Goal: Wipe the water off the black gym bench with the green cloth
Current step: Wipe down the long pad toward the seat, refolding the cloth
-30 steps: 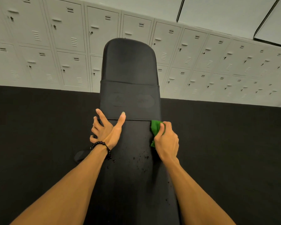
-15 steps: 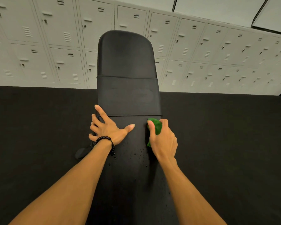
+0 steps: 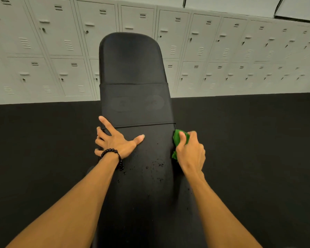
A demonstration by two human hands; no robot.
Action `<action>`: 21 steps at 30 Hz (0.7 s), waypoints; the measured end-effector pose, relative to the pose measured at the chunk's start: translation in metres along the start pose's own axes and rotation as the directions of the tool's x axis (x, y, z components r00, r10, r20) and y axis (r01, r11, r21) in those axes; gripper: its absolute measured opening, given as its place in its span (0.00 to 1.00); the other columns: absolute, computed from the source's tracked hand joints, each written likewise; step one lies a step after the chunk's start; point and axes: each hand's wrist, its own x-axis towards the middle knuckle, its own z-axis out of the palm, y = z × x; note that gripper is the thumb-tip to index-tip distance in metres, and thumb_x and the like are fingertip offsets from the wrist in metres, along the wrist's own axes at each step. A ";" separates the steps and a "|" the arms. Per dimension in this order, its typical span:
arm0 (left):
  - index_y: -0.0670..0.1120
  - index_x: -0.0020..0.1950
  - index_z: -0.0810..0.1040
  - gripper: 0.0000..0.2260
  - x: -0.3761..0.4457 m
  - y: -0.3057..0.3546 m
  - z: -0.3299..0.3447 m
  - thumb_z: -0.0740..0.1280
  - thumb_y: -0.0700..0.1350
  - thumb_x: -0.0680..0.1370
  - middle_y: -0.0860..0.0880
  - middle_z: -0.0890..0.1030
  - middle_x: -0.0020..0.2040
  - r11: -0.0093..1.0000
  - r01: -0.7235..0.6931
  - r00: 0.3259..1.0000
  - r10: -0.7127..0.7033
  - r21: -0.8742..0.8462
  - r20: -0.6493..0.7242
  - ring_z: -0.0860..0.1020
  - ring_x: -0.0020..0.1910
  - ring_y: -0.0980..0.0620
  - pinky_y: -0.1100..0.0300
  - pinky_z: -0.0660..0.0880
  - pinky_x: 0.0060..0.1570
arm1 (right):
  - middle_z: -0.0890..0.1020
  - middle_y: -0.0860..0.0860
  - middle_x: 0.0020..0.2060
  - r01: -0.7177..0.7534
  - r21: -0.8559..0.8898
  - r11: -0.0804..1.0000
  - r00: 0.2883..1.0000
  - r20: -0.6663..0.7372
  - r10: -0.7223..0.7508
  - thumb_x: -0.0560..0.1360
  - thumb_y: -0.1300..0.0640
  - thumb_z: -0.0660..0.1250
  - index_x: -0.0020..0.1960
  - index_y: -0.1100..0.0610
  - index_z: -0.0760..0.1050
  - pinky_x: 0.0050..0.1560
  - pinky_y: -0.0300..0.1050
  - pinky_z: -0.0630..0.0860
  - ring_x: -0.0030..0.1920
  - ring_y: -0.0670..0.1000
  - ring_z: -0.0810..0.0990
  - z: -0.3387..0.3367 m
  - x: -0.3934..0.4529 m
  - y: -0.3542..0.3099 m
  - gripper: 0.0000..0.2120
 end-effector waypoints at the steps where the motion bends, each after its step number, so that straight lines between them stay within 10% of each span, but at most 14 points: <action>1: 0.54 0.72 0.20 0.67 0.001 0.001 0.000 0.71 0.74 0.61 0.41 0.41 0.79 1.000 0.005 1.000 -0.005 0.004 0.003 0.51 0.75 0.35 0.33 0.56 0.69 | 0.74 0.47 0.32 0.001 0.009 1.000 1.000 -0.001 -0.001 0.83 0.44 0.55 0.51 0.52 0.67 0.34 0.47 0.66 0.34 0.55 0.75 0.000 0.007 -0.007 0.12; 13: 0.55 0.71 0.19 0.66 0.002 0.003 -0.001 0.71 0.74 0.61 0.42 0.41 0.79 0.999 0.028 0.999 -0.030 0.038 0.028 0.51 0.75 0.35 0.34 0.57 0.68 | 0.76 0.48 0.37 0.097 -0.034 0.995 0.995 0.022 -0.096 0.83 0.41 0.56 0.52 0.53 0.68 0.35 0.47 0.65 0.40 0.59 0.80 0.009 0.010 -0.031 0.15; 18: 0.54 0.71 0.19 0.66 0.004 0.001 -0.002 0.71 0.74 0.61 0.40 0.42 0.78 0.999 0.014 0.999 -0.016 0.032 0.046 0.52 0.74 0.33 0.37 0.58 0.70 | 0.79 0.48 0.38 0.472 -0.122 0.873 0.880 0.114 -0.460 0.81 0.37 0.57 0.50 0.52 0.70 0.27 0.47 0.72 0.33 0.56 0.80 0.026 -0.048 -0.021 0.18; 21: 0.54 0.71 0.19 0.66 0.004 0.001 -0.003 0.70 0.75 0.62 0.40 0.41 0.78 0.999 0.010 0.999 -0.012 0.039 0.050 0.52 0.74 0.34 0.39 0.59 0.69 | 0.77 0.47 0.35 0.353 -0.097 0.931 0.933 -0.039 -0.357 0.81 0.40 0.59 0.48 0.52 0.71 0.26 0.46 0.73 0.30 0.52 0.78 0.014 -0.029 0.008 0.16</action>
